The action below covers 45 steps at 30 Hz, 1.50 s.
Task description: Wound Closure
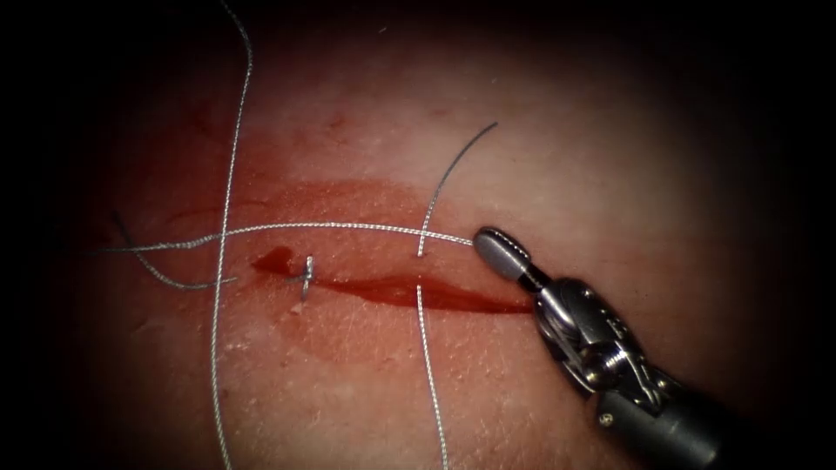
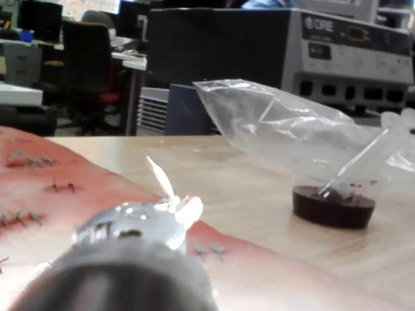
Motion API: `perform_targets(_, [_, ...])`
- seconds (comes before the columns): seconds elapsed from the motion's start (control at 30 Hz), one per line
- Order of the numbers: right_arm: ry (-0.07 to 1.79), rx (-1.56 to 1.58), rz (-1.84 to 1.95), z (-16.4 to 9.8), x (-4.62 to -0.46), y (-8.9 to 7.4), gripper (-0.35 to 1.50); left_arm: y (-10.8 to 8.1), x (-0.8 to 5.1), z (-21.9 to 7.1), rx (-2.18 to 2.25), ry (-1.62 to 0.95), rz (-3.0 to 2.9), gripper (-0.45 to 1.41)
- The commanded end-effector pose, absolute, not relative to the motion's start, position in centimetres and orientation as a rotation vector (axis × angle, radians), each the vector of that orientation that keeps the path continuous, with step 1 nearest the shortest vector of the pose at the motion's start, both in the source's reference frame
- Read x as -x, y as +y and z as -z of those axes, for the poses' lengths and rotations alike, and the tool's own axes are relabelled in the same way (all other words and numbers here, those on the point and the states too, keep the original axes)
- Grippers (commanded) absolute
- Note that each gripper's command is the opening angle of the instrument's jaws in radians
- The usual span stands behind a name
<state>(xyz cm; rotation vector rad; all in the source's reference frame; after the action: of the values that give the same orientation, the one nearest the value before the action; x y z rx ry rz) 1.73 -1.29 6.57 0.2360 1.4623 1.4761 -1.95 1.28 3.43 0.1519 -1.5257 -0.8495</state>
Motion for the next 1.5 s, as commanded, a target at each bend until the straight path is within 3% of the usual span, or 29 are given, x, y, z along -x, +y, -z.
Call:
perform_targets(0.03, [1.473, -0.221, -1.486, -6.5, -1.66, -1.1, -0.35, 1.4, 1.96, -3.3, -0.145, -1.535, 0.847, -0.37])
perform_targets(0.23, [1.456, -0.097, -1.525, -6.6, -0.82, -0.5, -0.35, 1.4, 1.96, -3.3, -0.144, -1.534, 0.848, -0.33])
perform_targets(0.3, [1.457, -0.081, -1.530, -6.6, -0.72, -0.4, -0.35, 1.4, 1.96, -3.3, -0.144, -1.534, 0.848, -0.33])
perform_targets(0.33, [1.457, -0.011, -1.536, -6.7, -0.35, -0.2, -0.35, 1.4, 1.96, -3.3, -0.145, -1.534, 0.847, -0.33])
perform_targets(0.6, [1.433, 0.146, -1.598, -6.8, 0.96, 0.0, -0.35, 1.3, 1.95, -3.3, -0.145, -1.534, 0.847, -0.33])
perform_targets(0.9, [1.400, 0.271, -1.661, -6.8, 1.33, 0.0, -0.35, 1.3, 1.96, -3.3, -0.146, -1.536, 0.845, -0.33])
perform_targets(0.93, [1.372, 0.281, -1.669, -6.8, 1.34, 0.0, -0.35, 1.3, 1.96, -3.3, -0.146, -1.536, 0.845, -0.33])
perform_targets(0.97, [1.365, 0.284, -1.669, -6.8, 1.34, 0.0, -0.21, 1.3, 1.97, -3.3, -0.147, -1.533, 0.844, -0.33])
perform_targets(1.0, [1.362, 0.291, -1.664, -6.8, 1.32, -0.1, 0.19, 1.3, 1.97, -3.3, -0.148, -1.535, 0.843, -0.33])
perform_targets(1.07, [1.351, 0.314, -1.606, -6.8, 1.26, -0.1, 0.81, 1.3, 2.00, -3.3, -0.156, -1.538, 0.834, -0.35])
perform_targets(1.13, [1.341, 0.332, -1.520, -6.8, 1.10, -0.1, 1.14, 1.3, 2.05, -3.3, -0.154, -1.535, 0.830, -0.42])
perform_targets(1.27, [1.360, 0.342, -1.467, -6.7, 0.80, -0.2, 1.25, 1.2, 2.13, -3.4, -0.171, -1.531, 0.827, -0.45])
perform_targets(1.33, [1.406, 0.262, -1.396, -6.5, 0.34, -0.3, 1.33, 1.1, 2.19, -3.4, -0.187, -1.525, 0.827, -0.45])
perform_targets(1.5, [1.412, 0.072, -1.471, -6.3, -0.53, -0.7, 1.08, 1.0, 2.19, -3.4, -0.194, -1.525, 0.819, -0.43])
